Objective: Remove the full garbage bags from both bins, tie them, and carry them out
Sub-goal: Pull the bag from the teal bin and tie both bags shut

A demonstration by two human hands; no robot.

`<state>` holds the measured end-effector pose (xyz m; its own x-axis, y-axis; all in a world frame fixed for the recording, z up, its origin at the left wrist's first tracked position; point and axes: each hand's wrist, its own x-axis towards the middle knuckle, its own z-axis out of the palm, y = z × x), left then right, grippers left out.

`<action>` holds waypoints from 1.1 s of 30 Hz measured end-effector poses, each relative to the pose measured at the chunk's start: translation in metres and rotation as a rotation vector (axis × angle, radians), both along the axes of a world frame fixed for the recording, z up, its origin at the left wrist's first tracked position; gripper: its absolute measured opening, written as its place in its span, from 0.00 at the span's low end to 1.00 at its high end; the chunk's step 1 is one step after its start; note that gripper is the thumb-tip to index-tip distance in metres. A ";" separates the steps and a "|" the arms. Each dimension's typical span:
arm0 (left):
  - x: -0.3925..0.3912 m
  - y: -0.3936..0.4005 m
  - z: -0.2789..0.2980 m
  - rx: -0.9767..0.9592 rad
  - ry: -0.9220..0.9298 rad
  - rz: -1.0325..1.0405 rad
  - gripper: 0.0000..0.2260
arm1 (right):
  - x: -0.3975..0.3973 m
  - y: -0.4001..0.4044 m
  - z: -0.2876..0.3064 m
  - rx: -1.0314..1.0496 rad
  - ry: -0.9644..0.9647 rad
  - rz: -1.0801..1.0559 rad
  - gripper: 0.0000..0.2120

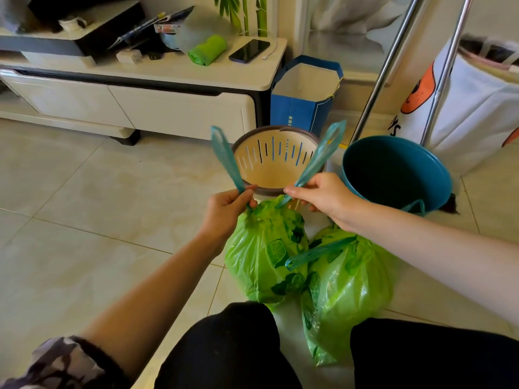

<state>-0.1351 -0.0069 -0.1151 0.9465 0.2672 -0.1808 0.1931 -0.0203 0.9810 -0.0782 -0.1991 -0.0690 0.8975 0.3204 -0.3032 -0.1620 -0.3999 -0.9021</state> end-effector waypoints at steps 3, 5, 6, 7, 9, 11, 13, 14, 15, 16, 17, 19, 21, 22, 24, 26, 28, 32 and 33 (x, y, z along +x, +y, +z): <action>0.004 -0.004 0.010 0.228 0.012 -0.131 0.15 | -0.002 -0.001 0.013 -0.038 -0.157 0.162 0.05; 0.007 -0.010 0.019 0.383 0.048 -0.256 0.15 | -0.003 0.001 0.022 -0.101 -0.277 0.278 0.06; 0.009 -0.012 0.024 0.457 0.066 -0.318 0.15 | -0.004 0.003 0.026 -0.129 -0.323 0.314 0.06; 0.011 -0.013 0.029 0.528 0.075 -0.382 0.15 | -0.005 0.004 0.029 -0.149 -0.353 0.332 0.06; 0.012 -0.015 0.037 0.640 0.075 -0.501 0.15 | -0.007 0.007 0.032 -0.186 -0.389 0.352 0.05; 0.012 -0.014 0.041 0.724 0.082 -0.599 0.12 | -0.007 0.010 0.035 -0.210 -0.408 0.370 0.05; 0.011 -0.016 0.046 0.739 0.091 -0.679 0.08 | -0.006 0.013 0.038 -0.230 -0.432 0.379 0.05; 0.010 -0.017 0.049 0.720 0.099 -0.712 0.07 | -0.005 0.015 0.040 -0.250 -0.448 0.376 0.06; 0.008 -0.018 0.051 0.702 0.093 -0.736 0.06 | -0.004 0.016 0.041 -0.277 -0.470 0.370 0.06; 0.007 -0.018 0.051 0.695 0.081 -0.754 0.06 | -0.002 0.018 0.041 -0.304 -0.493 0.364 0.07; 0.006 -0.019 0.051 0.689 0.050 -0.760 0.06 | 0.000 0.021 0.041 -0.323 -0.511 0.365 0.08; 0.004 -0.020 0.047 0.636 0.019 -0.733 0.01 | 0.003 0.026 0.041 -0.336 -0.524 0.379 0.10; 0.005 -0.020 0.040 0.597 0.010 -0.659 0.10 | 0.005 0.029 0.041 -0.335 -0.517 0.420 0.11; 0.005 -0.020 0.036 0.596 0.007 -0.624 0.12 | 0.006 0.030 0.042 -0.334 -0.513 0.448 0.11; 0.005 -0.020 0.033 0.571 -0.018 -0.583 0.12 | 0.009 0.030 0.042 -0.347 -0.504 0.504 0.12; 0.004 -0.022 0.035 0.500 -0.043 -0.545 0.08 | 0.013 0.028 0.041 -0.408 -0.526 0.558 0.14; 0.002 -0.024 0.041 0.431 -0.051 -0.505 0.09 | 0.017 0.026 0.037 -0.512 -0.584 0.604 0.15; 0.004 -0.019 0.039 0.338 0.049 -0.408 0.13 | 0.018 0.016 0.034 -0.689 -0.639 0.654 0.11; 0.006 -0.016 0.037 0.324 0.077 -0.388 0.14 | 0.019 0.014 0.033 -0.719 -0.649 0.661 0.11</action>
